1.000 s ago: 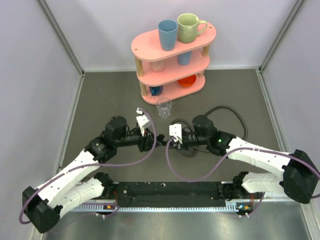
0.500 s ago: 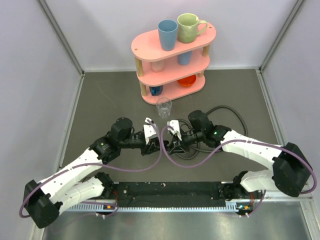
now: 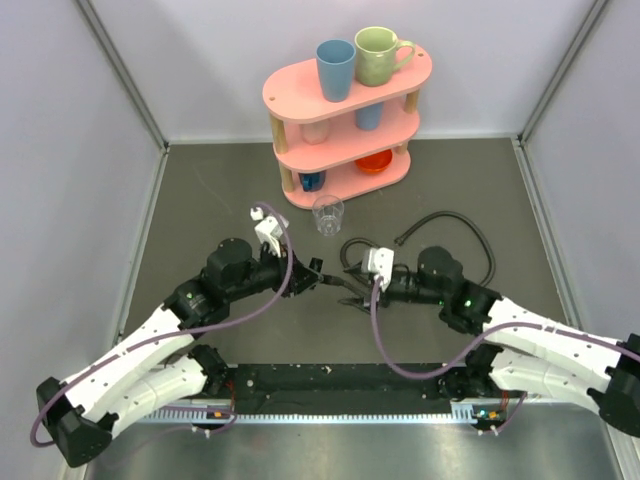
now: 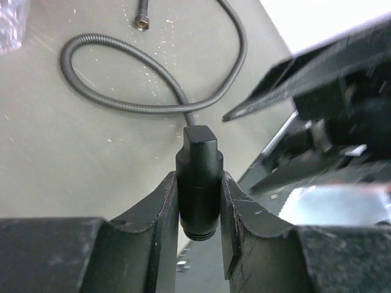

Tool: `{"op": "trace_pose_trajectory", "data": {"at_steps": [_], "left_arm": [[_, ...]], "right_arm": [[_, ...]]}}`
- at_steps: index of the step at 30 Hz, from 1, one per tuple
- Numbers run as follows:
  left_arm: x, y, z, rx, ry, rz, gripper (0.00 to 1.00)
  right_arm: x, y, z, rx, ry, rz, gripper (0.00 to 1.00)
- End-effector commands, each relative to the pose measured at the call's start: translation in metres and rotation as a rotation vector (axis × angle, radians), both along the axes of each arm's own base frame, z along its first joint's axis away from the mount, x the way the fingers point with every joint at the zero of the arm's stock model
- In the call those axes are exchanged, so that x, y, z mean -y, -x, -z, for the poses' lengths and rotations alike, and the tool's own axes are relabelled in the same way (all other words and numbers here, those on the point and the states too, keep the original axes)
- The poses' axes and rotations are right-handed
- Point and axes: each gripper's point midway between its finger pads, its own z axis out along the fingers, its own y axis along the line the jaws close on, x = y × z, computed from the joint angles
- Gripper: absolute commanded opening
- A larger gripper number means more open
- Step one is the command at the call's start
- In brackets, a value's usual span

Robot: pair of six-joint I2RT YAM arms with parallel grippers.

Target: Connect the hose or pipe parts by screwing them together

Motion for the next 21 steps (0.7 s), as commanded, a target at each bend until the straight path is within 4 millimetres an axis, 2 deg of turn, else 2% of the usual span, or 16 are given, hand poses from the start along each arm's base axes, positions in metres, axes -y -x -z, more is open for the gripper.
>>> {"op": "trace_pose_trajectory", "data": {"at_steps": [1,2,3,5,7,9,13,18,21], "left_arm": [[0.002,-0.003,-0.055,-0.274,0.278,-0.202,0.00],[0.004,-0.001,-0.055,-0.320,0.293,-0.208,0.00],[0.004,0.001,-0.058,-0.384,0.326,-0.226,0.00],[0.003,0.004,-0.060,-0.451,0.347,-0.254,0.00],[0.003,0.008,-0.064,-0.516,0.396,-0.264,0.00],[0.003,0.013,-0.071,-0.569,0.452,-0.259,0.00],[0.003,0.020,-0.069,-0.685,0.501,-0.282,0.00],[0.000,0.021,-0.071,-0.761,0.554,-0.315,0.00],[-0.004,0.020,-0.066,-0.787,0.549,-0.354,0.00]], "right_arm": [[0.003,-0.015,-0.012,0.275,-0.050,0.172,0.63],[-0.003,-0.005,-0.018,0.324,-0.071,0.159,0.64],[0.002,-0.011,-0.021,0.369,-0.074,0.224,0.65],[-0.001,-0.006,-0.029,0.470,-0.101,0.243,0.66],[0.001,-0.011,-0.033,0.534,-0.092,0.293,0.66],[-0.001,-0.011,-0.031,0.555,-0.075,0.304,0.67],[-0.005,-0.014,-0.033,0.606,-0.048,0.307,0.67],[-0.012,-0.012,-0.038,0.677,-0.018,0.317,0.59],[-0.019,-0.009,-0.042,0.710,-0.018,0.318,0.56]]}}
